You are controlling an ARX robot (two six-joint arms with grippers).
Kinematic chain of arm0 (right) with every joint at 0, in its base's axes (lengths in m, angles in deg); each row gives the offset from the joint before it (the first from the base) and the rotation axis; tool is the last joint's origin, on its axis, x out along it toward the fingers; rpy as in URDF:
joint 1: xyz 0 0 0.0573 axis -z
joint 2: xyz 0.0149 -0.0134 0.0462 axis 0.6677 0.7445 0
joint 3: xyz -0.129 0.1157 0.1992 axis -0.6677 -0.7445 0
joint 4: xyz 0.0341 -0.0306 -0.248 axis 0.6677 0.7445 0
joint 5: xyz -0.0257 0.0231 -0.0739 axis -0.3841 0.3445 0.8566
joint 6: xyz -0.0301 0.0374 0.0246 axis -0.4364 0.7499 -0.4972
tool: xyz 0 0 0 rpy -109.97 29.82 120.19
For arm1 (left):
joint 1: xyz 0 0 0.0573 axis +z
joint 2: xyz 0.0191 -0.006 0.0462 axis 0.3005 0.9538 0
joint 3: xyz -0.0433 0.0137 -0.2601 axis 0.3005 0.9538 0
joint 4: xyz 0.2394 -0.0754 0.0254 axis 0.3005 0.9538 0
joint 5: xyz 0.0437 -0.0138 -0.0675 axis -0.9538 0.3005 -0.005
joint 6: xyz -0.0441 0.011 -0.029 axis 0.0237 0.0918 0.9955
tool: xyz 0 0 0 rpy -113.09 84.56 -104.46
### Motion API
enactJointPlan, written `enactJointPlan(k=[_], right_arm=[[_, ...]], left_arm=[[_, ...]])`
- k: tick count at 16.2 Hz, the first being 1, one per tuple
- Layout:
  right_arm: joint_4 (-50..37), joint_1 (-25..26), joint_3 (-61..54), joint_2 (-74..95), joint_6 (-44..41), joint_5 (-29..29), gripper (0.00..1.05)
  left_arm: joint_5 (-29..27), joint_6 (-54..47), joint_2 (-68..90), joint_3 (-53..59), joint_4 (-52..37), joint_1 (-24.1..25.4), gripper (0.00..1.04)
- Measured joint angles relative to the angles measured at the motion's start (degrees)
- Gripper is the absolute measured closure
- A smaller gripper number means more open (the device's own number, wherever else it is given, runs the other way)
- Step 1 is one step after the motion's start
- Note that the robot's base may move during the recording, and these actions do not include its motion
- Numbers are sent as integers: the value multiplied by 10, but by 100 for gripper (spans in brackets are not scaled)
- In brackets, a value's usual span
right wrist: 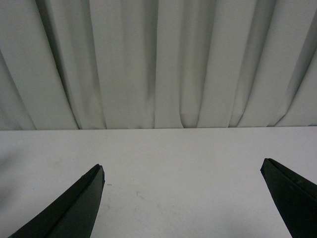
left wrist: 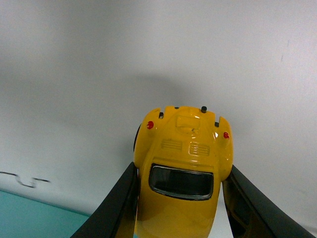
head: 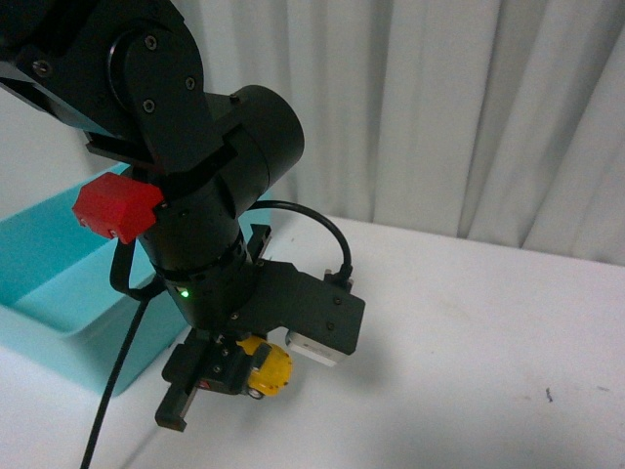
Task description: Wind up and store yellow beetle toy
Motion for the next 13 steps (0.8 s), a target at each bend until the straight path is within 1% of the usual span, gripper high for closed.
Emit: enactJointPlan(k=[2, 4, 5, 6, 7, 8, 10, 12, 13], right_arm=[[0, 0, 0, 0, 0, 0, 7], [0, 0, 0, 0, 0, 0, 7], [0, 0, 0, 0, 0, 0, 7], [0, 0, 0, 0, 0, 0, 7], [0, 0, 0, 0, 0, 0, 7], [0, 0, 0, 0, 0, 0, 7], [0, 0, 0, 0, 0, 0, 7], [0, 0, 0, 0, 0, 0, 7], [0, 0, 0, 0, 0, 0, 7]], left_arm=[[42, 28, -40, -29, 19, -23, 63], [103, 74, -91, -57, 42, -32, 63], [129, 108, -115, -76, 37, -25, 63], [153, 143, -130, -97, 19, -6, 63], [153, 180, -136, -119, -3, 21, 63], [142, 211, -137, -131, -21, 49, 63], [94, 287, -128, -143, -50, 129, 63], [15, 367, -101, -150, -59, 191, 63], [-13, 405, -84, -148, -62, 207, 63]])
